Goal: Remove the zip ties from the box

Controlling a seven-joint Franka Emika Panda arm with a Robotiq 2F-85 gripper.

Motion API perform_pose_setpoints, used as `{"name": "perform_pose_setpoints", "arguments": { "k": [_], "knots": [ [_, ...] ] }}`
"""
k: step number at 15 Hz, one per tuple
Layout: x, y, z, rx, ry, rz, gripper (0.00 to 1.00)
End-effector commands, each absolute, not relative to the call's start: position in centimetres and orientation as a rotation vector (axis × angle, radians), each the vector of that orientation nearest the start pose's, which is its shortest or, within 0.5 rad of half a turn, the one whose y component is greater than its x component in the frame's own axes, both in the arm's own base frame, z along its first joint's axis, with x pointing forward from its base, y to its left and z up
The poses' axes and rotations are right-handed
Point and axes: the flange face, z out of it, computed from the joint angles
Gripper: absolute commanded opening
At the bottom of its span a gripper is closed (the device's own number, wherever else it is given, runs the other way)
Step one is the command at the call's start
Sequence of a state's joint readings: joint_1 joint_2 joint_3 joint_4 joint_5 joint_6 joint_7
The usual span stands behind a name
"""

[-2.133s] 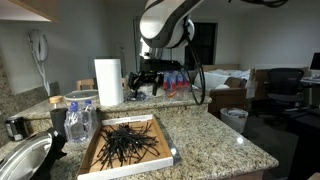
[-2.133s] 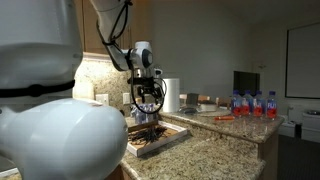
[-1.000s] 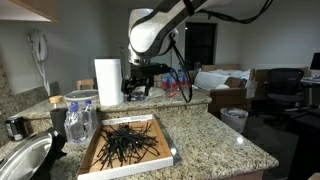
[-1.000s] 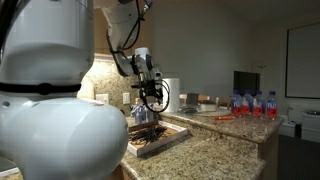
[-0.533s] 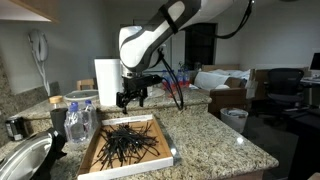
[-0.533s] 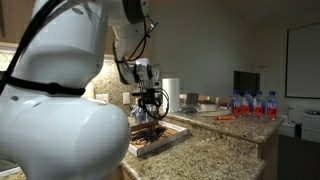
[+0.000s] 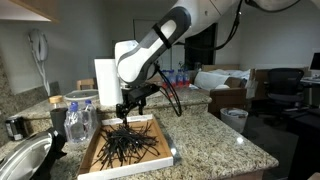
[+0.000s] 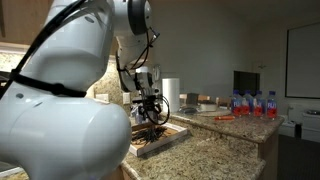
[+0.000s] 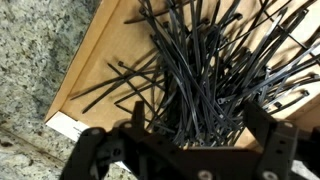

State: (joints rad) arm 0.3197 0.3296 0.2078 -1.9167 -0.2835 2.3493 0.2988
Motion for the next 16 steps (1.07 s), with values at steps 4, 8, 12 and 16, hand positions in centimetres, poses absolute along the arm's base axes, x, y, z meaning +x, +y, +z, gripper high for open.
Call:
{"name": "perform_pose_setpoints", "arguments": {
  "k": [4, 8, 12, 16],
  "knots": [
    [55.4, 30.7, 33.3, -3.142, -0.678, -0.258, 1.0],
    [56.5, 31.3, 31.8, -3.097, -0.751, -0.226, 1.0],
    [58.7, 32.2, 30.0, -3.09, -0.831, -0.222, 1.0],
    [61.0, 33.0, 28.0, -3.075, -0.834, -0.199, 1.0]
  ]
}}
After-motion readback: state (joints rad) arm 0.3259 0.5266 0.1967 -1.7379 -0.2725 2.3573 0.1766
